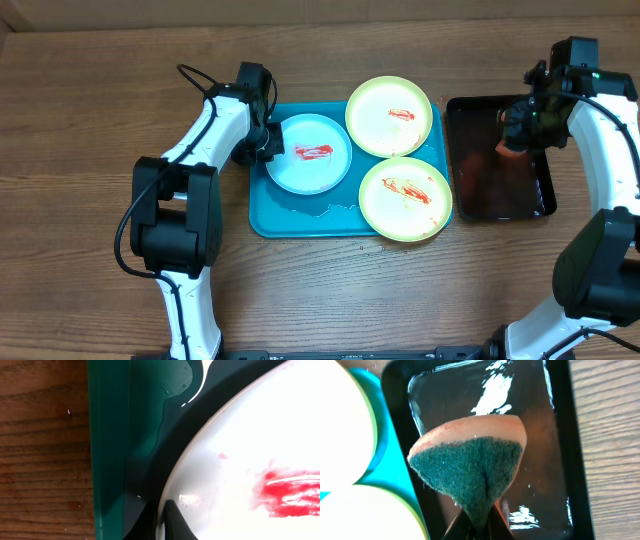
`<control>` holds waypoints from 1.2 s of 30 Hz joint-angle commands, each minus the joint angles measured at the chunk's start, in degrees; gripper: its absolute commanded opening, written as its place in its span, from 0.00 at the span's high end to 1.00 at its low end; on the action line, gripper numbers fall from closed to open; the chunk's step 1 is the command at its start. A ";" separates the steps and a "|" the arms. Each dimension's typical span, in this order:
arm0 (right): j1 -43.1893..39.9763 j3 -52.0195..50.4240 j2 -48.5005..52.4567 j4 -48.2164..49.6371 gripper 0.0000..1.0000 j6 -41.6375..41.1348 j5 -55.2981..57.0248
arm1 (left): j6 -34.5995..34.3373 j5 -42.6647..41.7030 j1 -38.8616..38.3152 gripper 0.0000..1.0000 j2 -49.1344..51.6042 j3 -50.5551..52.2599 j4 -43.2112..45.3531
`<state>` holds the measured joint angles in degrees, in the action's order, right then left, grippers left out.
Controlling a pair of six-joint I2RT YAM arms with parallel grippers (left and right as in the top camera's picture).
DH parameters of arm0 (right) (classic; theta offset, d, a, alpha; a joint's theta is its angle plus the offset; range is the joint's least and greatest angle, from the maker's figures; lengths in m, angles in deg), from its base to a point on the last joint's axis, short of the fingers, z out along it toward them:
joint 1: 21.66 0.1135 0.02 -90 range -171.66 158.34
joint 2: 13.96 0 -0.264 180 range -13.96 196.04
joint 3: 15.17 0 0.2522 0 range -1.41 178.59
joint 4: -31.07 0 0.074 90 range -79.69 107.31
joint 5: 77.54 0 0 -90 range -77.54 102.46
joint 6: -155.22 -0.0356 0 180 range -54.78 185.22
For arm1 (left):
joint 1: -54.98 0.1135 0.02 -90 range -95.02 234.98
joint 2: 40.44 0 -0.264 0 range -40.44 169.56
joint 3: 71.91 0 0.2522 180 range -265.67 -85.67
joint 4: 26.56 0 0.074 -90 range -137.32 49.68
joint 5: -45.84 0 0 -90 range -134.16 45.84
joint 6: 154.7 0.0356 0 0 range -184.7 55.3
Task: Clean dirty plates on tray and stack at the side
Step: 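Lift the sponge out of the black tray with the right gripper, then carry the sponge over to the white plate with the right gripper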
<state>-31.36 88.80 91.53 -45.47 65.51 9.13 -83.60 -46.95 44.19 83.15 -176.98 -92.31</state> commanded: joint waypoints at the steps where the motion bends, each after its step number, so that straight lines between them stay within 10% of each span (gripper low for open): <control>1: 0.79 0.72 -5.92 1.90 0.96 -2.10 3.19 | 0.07 1.29 -0.15 0.96 1.64 1.60 0.35; 15: 4.39 -2.84 -19.71 7.21 0.96 -3.58 11.10 | 0.09 1.31 -0.17 0.96 1.64 1.60 -0.48; 26: 4.37 -24.61 -32.44 19.82 0.96 -5.05 9.84 | 0.07 1.31 -0.17 0.96 1.64 1.60 -1.53; 36: 4.31 -21.84 -22.73 15.58 0.96 -6.36 2.12 | 0.07 1.31 -0.17 0.96 1.64 1.60 -1.42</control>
<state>-27.05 61.65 63.95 -27.03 60.71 15.25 -83.62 -47.08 44.19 83.15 -177.00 -92.87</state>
